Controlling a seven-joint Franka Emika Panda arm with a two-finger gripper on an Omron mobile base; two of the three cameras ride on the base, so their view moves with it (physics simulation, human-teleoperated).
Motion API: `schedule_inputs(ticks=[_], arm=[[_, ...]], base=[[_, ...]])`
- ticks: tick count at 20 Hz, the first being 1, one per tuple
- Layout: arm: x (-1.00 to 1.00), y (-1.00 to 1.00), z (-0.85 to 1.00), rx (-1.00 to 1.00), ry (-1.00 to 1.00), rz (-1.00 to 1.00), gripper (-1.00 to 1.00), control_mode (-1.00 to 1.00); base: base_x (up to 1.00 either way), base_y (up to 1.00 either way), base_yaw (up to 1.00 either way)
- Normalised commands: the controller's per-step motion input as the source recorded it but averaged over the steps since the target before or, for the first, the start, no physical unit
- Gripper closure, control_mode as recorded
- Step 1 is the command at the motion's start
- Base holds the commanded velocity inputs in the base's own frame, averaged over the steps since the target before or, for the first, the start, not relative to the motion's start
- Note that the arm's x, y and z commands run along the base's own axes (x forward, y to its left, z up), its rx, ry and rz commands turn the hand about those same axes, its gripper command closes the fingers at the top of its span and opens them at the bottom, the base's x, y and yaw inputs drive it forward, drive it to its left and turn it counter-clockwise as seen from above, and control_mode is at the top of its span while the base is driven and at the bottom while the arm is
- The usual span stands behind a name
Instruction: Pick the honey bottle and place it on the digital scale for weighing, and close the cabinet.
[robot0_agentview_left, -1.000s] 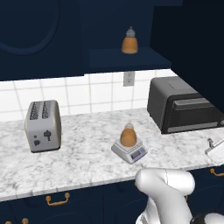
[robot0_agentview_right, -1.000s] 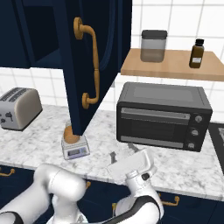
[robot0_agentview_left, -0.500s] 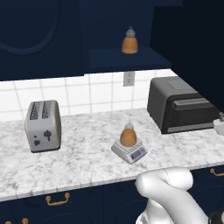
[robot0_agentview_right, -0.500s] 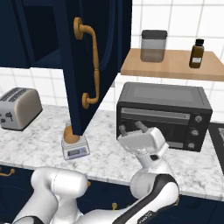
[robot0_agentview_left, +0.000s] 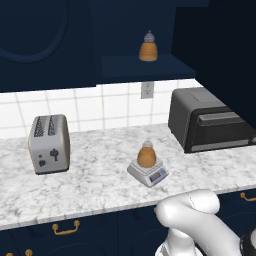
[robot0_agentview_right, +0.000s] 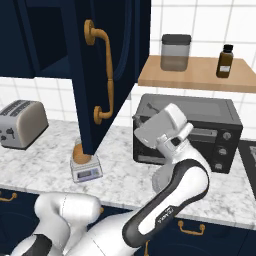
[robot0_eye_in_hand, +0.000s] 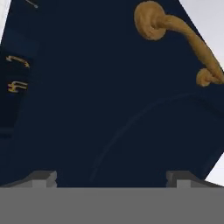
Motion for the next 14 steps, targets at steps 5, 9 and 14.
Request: schedule_inputs(ticks=[5, 9, 14], arm=[[0.03, 1.0, 0.55, -0.13, 0.06, -0.24, -1.0, -1.0], [0.01, 1.0, 0.18, 0.0, 0.0, -0.28, -1.0, -1.0], [0.0, 1.0, 0.36, -0.01, -0.01, -0.28, -1.0, -1.0]], base=[[0.0, 0.0, 0.0], [0.0, 0.0, 0.0], [0.0, 0.0, 0.0]])
